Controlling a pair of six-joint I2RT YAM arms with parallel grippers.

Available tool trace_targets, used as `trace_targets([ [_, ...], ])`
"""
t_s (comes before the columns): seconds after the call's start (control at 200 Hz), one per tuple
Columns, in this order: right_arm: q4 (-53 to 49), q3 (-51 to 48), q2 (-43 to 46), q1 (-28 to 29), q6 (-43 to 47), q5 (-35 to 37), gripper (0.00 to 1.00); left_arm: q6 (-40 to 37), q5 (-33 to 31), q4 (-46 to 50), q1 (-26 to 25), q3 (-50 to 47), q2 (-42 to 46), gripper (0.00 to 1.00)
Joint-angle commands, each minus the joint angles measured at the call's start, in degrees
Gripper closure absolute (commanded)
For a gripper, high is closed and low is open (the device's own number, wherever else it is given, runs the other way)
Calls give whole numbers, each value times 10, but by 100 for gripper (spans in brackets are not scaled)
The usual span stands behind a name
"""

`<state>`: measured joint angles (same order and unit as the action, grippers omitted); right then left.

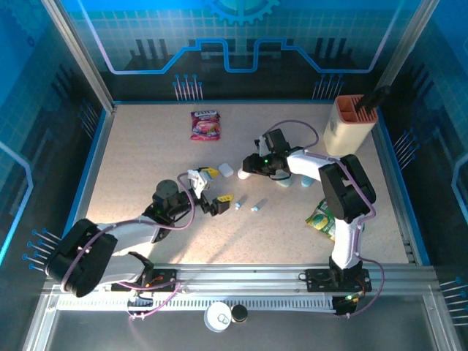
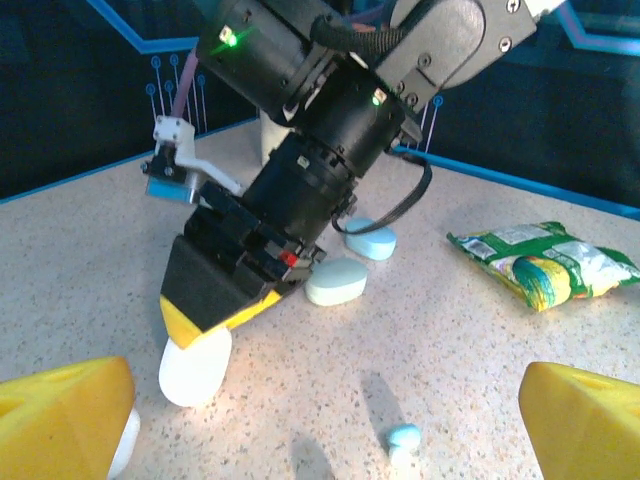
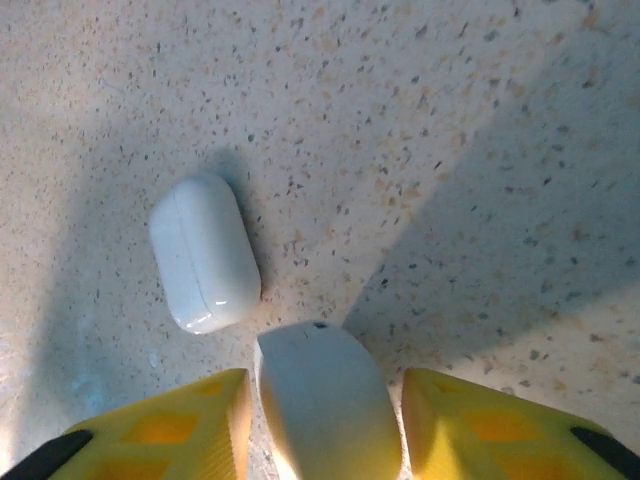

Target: Insert the wireless bluetooth earbuds into the charging case

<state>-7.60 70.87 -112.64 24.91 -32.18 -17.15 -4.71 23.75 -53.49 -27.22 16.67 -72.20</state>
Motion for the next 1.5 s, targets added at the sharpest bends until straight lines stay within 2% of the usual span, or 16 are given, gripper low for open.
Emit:
trace_targets([
  [0.0,-39,15,35,5,41,49,48,-30,-17,85,-7,17,20,1],
  [0.13,-75,-3,85,0,79,109,35,-53,-25,118,-19,31,19,1],
  [0.28,-123,-39,155,-12,118,220,25,-73,-32,137,-43,48,5,1],
  [0.36,-143,-67,188,-31,115,282,18,-77,-29,132,-54,55,-7,1],
  [0.44,-158,-98,213,-65,93,311,16,-77,-25,127,-61,61,-20,1],
  [0.625,-171,-149,222,-127,81,275,16,-73,-18,107,-67,69,-45,1],
  [0.82,-182,-145,180,-130,90,236,23,-71,-15,103,-68,76,-58,1],
  [1.03,-197,-132,151,-135,92,262,32,-63,-14,96,-69,75,-63,1],
  [1.316,-180,-146,191,-144,85,279,33,-62,-14,87,-68,74,-72,1],
  [1.496,-169,-154,208,-159,81,251,29,-58,-12,74,-69,73,-85,1],
])
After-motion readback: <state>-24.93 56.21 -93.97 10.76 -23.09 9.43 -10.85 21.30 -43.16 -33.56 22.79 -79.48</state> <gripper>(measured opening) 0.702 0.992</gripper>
